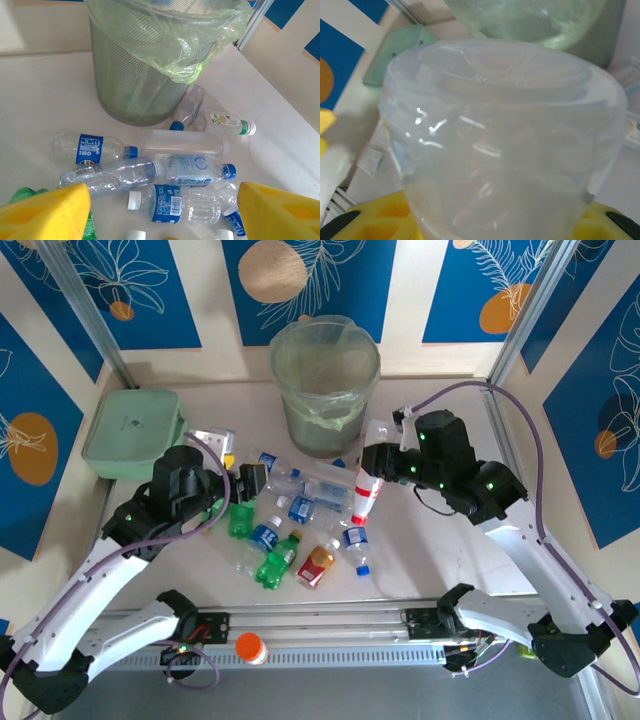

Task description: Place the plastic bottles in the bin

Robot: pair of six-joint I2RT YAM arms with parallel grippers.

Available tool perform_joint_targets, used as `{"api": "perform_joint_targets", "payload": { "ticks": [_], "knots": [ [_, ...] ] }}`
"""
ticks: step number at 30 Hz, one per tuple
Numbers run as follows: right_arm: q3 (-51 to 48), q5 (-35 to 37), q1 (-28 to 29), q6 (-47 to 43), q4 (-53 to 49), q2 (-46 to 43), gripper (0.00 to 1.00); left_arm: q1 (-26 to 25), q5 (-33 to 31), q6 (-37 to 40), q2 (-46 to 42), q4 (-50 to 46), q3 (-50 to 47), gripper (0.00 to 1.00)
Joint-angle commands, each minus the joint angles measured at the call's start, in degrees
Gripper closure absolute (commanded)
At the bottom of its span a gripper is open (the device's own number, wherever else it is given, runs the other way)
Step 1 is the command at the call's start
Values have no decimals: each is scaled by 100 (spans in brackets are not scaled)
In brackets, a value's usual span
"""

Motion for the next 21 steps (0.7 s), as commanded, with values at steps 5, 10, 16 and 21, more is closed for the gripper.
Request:
{"api": "perform_joint_targets", "payload": {
  "ticks": [5, 10, 16, 21],
  "knots": [
    [1691, -281, 2, -533, 296, 879, 56, 60, 16, -370, -78, 224, 132, 23],
    [3197, -511, -309, -704, 121, 1696, 56, 55, 96, -344, -84, 240, 385, 23],
    [4408, -572, -769, -920, 283, 2822, 56, 59, 405, -689, 70, 620, 340, 24],
    [5966, -388, -1054, -1112, 148, 4261, 56, 55, 291, -638, 145, 629, 278, 24]
  ]
}}
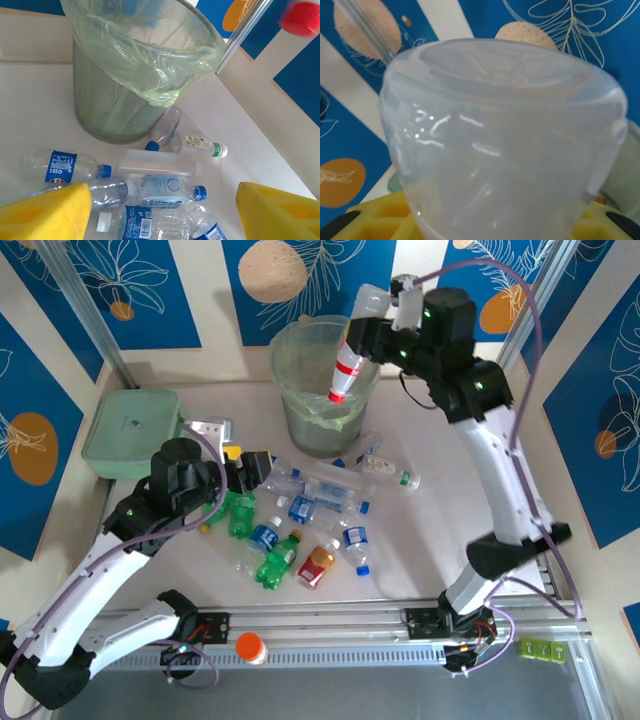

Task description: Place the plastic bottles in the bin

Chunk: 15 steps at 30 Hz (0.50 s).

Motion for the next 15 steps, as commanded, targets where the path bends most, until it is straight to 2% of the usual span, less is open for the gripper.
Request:
{"api": "perform_joint_targets", "payload": {
  "ticks": [1, 4, 6, 13, 15],
  "knots": [
    [994, 36, -154, -280, -127, 970, 56, 56, -5, -9, -61, 211, 16, 24],
    [2254, 86, -220, -435, -297, 1982, 56, 59, -59, 65, -70, 221, -92, 24],
    [2724, 27, -289, -425, -231, 2497, 56, 56, -124, 116, -102, 242, -201, 24],
    [2760, -101, -394, -178, 341, 3481, 56, 55, -422, 304, -226, 421, -628, 24],
    [2813, -387, -447, -113, 422, 3760, 56, 55, -413, 313, -214, 419, -643, 24]
  ]
}}
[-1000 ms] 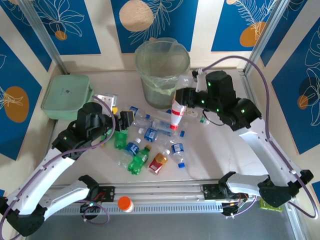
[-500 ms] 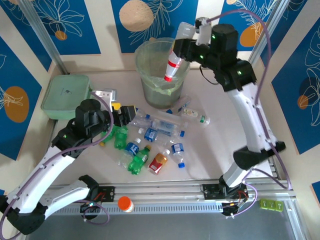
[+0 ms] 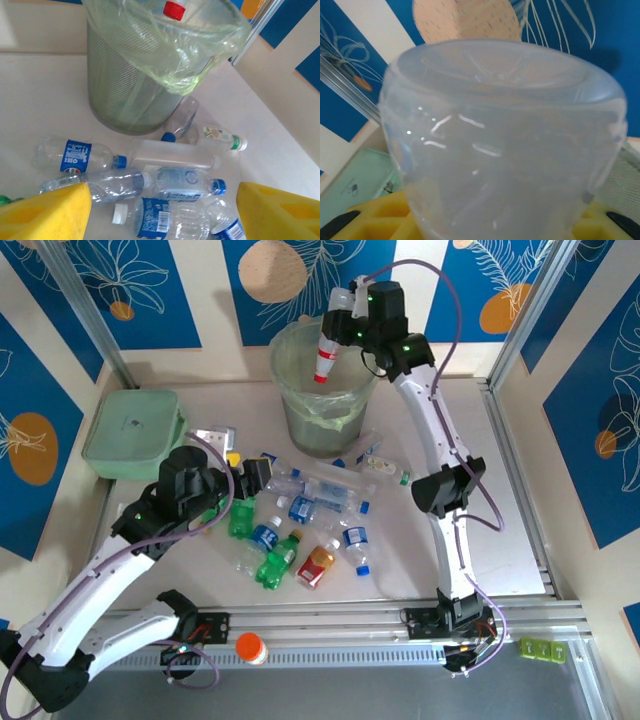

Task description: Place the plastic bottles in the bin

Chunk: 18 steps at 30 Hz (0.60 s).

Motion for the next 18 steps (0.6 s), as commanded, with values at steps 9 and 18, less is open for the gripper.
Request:
{"api": "perform_joint_targets", "payload": {
  "ticks": [9, 18],
  "knots": [
    [292, -913, -71, 154, 207, 981, 55, 51, -208, 136, -36, 186, -48, 24],
    [193, -953, 90, -132, -5, 1115, 46, 51, -233, 120, -39, 174, -49, 24]
  ]
}}
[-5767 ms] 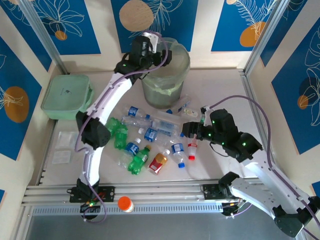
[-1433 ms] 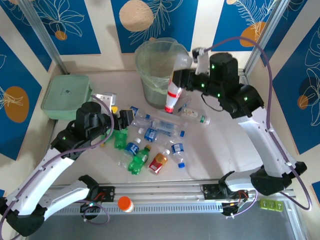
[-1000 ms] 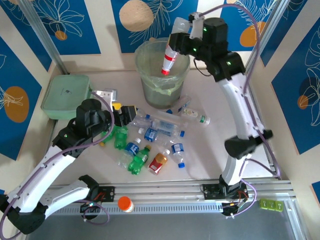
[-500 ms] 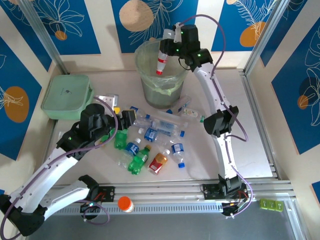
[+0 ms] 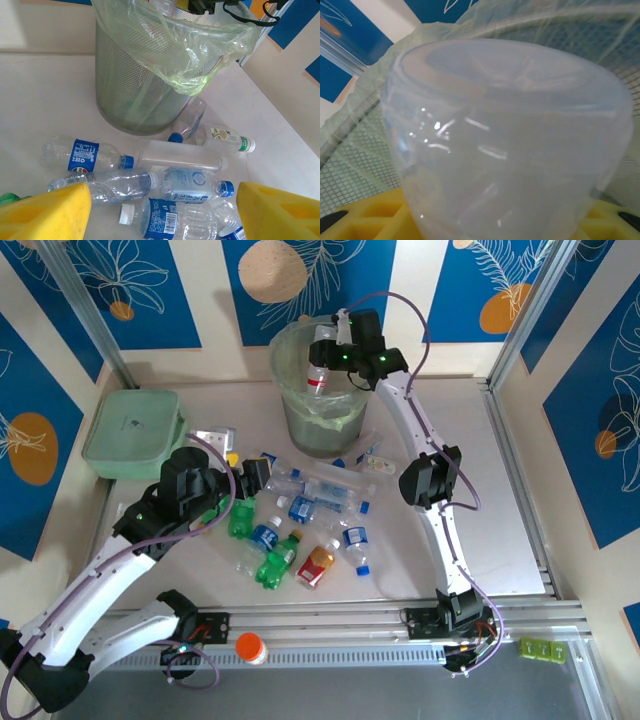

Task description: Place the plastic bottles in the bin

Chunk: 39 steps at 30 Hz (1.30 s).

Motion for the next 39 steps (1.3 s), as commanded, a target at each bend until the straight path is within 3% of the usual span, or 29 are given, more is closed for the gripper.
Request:
{"api": "perform_joint_targets", "payload": {
  "ticks": [1, 12, 23, 31, 35, 39],
  "knots": [
    [124, -212, 78, -242, -121, 41, 44, 51, -103, 118, -37, 124, -15, 24],
    [127, -382, -58, -170, -243, -217, 27, 51, -116, 136, -40, 133, -15, 23],
    [160, -446, -35, -184, -279, -1095, 30, 51, -127, 128, -31, 104, 6, 23],
    [94, -159, 178, -444, -881, -1923, 33, 51, 60, -40, -182, -275, 310, 24],
    [-429, 82, 358, -469, -1173, -2634, 34, 51, 315, -62, -310, -611, 485, 25],
    [-1893, 668, 863, -584, -1091, -3821, 36, 51, 582, -52, -435, -1068, 687, 25]
  ]
}}
